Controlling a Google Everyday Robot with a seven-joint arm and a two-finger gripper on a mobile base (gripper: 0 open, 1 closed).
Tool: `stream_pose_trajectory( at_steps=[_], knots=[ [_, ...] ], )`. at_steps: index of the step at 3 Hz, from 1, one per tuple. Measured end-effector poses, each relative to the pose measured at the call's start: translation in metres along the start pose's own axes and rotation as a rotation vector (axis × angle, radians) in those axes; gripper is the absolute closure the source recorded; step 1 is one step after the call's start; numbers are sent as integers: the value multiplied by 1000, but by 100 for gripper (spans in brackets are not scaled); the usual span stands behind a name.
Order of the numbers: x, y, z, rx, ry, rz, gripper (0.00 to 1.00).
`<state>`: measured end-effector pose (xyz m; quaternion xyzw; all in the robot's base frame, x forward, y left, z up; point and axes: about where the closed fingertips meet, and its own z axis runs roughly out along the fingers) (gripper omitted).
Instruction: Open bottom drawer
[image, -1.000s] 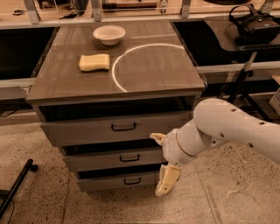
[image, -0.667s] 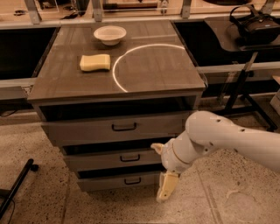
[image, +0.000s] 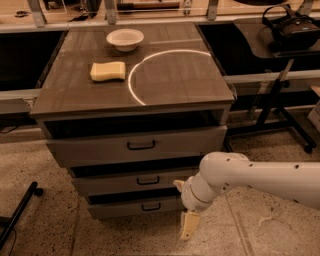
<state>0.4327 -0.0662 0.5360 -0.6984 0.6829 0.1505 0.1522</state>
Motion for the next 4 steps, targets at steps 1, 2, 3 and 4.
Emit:
stream_pose_trajectory(
  at_steps=[1, 2, 3, 4],
  knots=[
    [22, -3, 34, 11, 1, 25, 0],
    [34, -7, 68, -6, -66, 70, 0],
    [40, 7, 94, -57, -80, 88, 0],
    [40, 7, 94, -57, -78, 87, 0]
  ],
)
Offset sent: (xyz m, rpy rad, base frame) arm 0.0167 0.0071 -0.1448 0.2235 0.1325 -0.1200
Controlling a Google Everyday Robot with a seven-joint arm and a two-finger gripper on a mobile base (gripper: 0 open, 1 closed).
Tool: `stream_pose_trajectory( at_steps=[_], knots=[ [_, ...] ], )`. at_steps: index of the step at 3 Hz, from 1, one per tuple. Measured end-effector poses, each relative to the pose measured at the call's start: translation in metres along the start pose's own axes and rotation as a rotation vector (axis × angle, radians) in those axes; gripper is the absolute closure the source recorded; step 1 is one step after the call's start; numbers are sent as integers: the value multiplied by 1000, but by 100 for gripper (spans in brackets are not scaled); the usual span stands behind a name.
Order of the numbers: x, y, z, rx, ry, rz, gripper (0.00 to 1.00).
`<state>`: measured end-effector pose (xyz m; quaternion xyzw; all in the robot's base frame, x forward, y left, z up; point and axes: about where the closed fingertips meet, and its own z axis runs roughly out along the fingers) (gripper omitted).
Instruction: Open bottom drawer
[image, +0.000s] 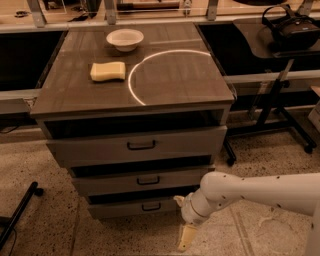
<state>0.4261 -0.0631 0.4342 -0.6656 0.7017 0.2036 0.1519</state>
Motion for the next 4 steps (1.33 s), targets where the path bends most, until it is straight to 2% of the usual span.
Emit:
stream_pose_trajectory(
  at_steps=[1, 2, 3, 4],
  knots=[
    [12, -10, 16, 2, 30, 19, 0],
    [36, -35, 48, 6, 73, 15, 0],
    [76, -70, 100, 40, 69, -15, 0],
    [76, -70, 100, 40, 69, -15, 0]
  ],
)
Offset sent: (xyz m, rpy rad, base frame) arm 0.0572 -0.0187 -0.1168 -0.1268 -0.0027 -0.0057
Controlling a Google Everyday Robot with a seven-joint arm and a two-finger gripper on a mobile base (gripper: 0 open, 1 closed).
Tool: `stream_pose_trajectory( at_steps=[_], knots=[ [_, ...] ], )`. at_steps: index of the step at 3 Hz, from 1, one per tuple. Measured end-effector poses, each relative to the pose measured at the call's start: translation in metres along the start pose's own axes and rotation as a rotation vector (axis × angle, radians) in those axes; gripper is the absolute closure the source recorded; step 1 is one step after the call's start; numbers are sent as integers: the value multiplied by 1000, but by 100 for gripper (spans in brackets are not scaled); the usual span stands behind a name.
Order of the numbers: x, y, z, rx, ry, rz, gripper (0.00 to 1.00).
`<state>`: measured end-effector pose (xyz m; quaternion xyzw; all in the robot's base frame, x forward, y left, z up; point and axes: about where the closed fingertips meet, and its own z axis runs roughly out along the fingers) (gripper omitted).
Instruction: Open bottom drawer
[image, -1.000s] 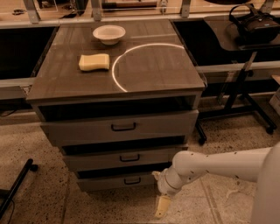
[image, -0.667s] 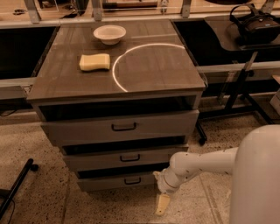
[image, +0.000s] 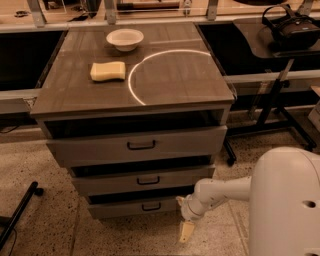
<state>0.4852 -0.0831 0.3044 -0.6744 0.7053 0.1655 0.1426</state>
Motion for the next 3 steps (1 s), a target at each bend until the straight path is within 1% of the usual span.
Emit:
stream_pose_trajectory(
  at_steps=[1, 2, 3],
  knots=[
    [8, -8, 11, 15, 29, -4, 0],
    [25, -24, 24, 62, 65, -30, 0],
    [41, -43, 34, 121, 85, -70, 0]
  ],
)
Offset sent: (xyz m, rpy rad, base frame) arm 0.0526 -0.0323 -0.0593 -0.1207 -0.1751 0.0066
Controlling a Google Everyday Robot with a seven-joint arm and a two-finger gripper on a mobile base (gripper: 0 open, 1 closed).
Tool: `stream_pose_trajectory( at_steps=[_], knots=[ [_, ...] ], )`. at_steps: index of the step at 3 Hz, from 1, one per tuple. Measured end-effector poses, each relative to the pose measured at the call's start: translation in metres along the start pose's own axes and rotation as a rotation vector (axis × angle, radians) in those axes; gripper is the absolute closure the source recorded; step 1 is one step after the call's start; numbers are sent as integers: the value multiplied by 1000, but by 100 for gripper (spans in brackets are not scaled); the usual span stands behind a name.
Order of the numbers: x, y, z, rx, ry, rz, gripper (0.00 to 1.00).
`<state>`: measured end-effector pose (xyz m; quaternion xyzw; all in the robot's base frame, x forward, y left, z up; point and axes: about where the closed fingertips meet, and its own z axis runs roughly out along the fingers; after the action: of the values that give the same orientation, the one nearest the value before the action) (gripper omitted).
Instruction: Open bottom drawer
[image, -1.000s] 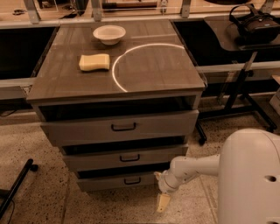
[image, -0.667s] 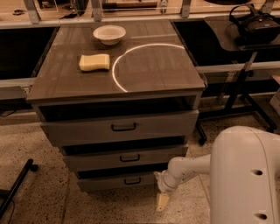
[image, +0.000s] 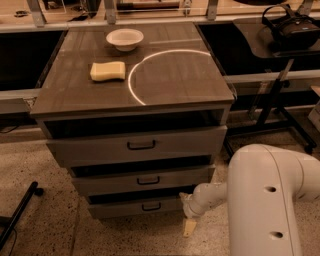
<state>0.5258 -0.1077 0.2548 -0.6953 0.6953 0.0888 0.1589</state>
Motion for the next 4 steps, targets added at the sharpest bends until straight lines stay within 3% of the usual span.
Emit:
stream_pose_trajectory(
  at_steps=[2, 4],
  knots=[
    [22, -33, 24, 79, -56, -62, 0],
    [29, -55, 43, 84, -67, -69, 0]
  ],
)
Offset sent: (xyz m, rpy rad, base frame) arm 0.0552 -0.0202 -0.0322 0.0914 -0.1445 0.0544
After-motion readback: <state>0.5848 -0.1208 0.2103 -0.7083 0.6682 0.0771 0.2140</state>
